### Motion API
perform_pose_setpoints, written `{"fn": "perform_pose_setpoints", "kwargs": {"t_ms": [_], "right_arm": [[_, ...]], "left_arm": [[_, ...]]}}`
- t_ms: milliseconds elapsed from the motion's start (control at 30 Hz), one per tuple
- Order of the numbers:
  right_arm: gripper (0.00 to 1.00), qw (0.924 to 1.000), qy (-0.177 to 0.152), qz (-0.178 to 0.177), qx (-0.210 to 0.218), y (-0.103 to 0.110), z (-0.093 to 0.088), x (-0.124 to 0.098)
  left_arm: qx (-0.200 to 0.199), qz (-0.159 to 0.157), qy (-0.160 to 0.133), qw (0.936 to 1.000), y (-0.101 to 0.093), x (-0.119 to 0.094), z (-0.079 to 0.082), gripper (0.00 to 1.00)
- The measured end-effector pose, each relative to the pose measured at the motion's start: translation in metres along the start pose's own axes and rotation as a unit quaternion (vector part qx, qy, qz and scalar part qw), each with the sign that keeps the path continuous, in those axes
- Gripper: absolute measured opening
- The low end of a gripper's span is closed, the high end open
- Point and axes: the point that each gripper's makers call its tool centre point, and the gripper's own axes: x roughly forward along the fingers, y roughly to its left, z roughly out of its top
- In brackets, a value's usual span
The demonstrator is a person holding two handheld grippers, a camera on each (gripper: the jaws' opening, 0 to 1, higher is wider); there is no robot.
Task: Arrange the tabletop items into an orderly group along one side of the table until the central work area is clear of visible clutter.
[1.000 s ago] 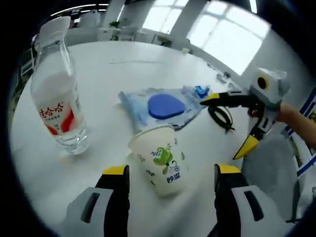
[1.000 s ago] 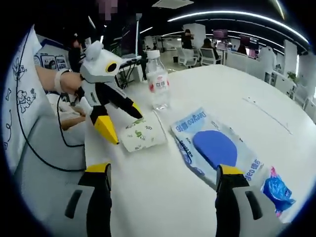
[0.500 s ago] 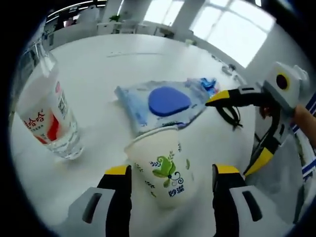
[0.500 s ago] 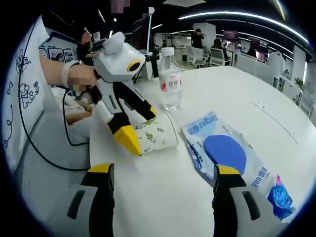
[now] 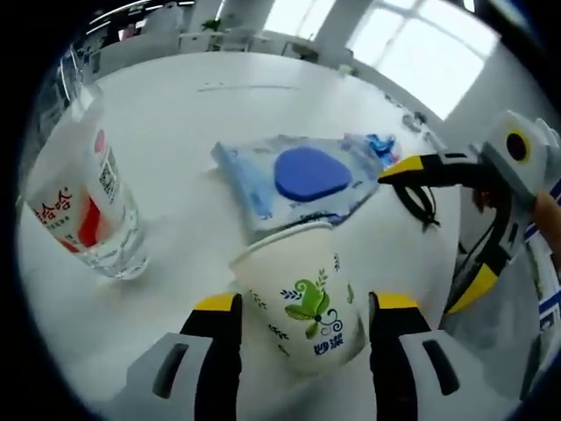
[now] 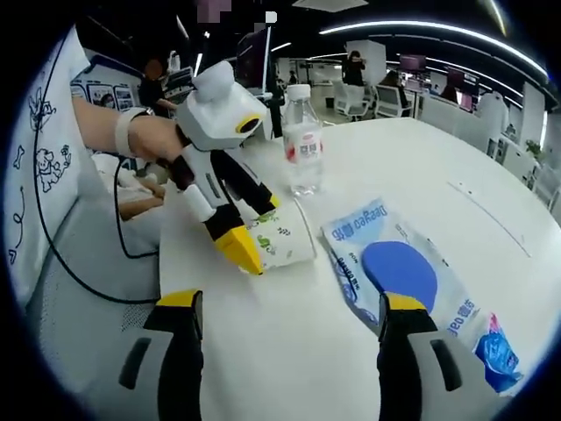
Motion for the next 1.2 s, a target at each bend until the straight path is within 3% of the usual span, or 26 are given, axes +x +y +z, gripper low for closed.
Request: {"fn": "perform_pose_setpoints", "kwargs": {"t_ms": [233,333,633,867,967,1067,1200], "right_arm": [[0.79,1.0000,0.005,0.004,0.005,0.002,-0.003,0.001],[0.78,1.0000,0.006,0.004,0.007,0.002,-0.004,0.001],[0.78,0.9999,0.009,0.005,0.010,0.003,-0.004,0.002],[0.76,0.9993,0.004,0.006,0.037,0.000,-0.002,0.001],[0.71,0.9988,0.001,0.008,0.048,-0.001,0.000,-0.001],[0.59,0.9908,-0.002,0.030,0.132,0.004,0.003,-0.004],[0.47,0.9910,-0.019,0.028,0.130,-0.001,0.012,-0.010]], "left_arm": [[-0.002,0.001,0.004,1.0000,0.001,0.002,-0.002,0.49],[0.005,0.005,0.008,0.9999,0.003,0.003,-0.004,0.42],[-0.002,0.002,-0.005,1.0000,0.002,0.004,-0.004,0.40],[0.003,-0.004,-0.019,0.9998,0.000,0.003,-0.004,0.38],[0.017,-0.013,-0.029,0.9994,-0.003,0.001,-0.004,0.38],[0.041,-0.040,-0.054,0.9969,-0.012,-0.002,0.001,0.38],[0.100,-0.048,-0.078,0.9908,-0.009,-0.008,0.003,0.37]]}}
